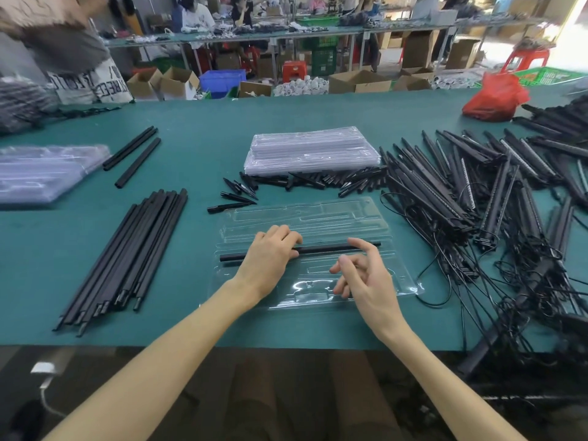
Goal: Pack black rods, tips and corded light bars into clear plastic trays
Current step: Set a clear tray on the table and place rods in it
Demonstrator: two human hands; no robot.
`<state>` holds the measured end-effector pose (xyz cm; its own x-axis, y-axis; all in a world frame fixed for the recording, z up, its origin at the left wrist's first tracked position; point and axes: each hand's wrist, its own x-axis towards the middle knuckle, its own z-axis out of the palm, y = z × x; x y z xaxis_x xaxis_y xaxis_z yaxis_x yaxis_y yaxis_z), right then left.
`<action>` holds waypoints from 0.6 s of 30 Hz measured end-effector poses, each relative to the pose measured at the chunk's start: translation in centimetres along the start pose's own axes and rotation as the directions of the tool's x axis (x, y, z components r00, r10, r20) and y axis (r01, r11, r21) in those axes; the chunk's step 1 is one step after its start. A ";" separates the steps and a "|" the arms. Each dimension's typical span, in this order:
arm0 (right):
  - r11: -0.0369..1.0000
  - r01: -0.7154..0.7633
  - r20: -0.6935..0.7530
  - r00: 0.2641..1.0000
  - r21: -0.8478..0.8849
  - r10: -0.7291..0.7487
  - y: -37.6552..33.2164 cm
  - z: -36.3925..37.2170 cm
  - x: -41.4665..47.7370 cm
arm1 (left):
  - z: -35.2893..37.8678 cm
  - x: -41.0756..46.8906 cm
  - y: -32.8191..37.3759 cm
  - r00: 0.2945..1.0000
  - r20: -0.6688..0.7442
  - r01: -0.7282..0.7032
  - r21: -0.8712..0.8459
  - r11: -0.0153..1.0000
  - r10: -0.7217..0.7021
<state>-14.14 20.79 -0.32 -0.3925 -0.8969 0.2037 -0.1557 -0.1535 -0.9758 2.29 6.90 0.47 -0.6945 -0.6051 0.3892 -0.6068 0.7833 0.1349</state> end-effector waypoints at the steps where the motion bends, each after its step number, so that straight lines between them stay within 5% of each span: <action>1: 1.000 -0.001 0.002 1.000 -0.004 0.001 0.0 0.0 0.0 | 0.0 0.0 0.1 1.000 -0.008 -0.004 -0.003 1.000 0.004; 18: 0.984 0.031 0.091 0.996 -0.176 -0.015 0.3 0.4 -0.3 | 0.2 -1.0 0.4 0.997 -0.059 0.051 -0.137 0.989 -0.059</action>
<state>-13.68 20.85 -0.69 -0.3056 -0.9287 0.2101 -0.3248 -0.1058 -0.9399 2.66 7.84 -0.02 -0.6334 -0.6409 0.4337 -0.5828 0.7638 0.2776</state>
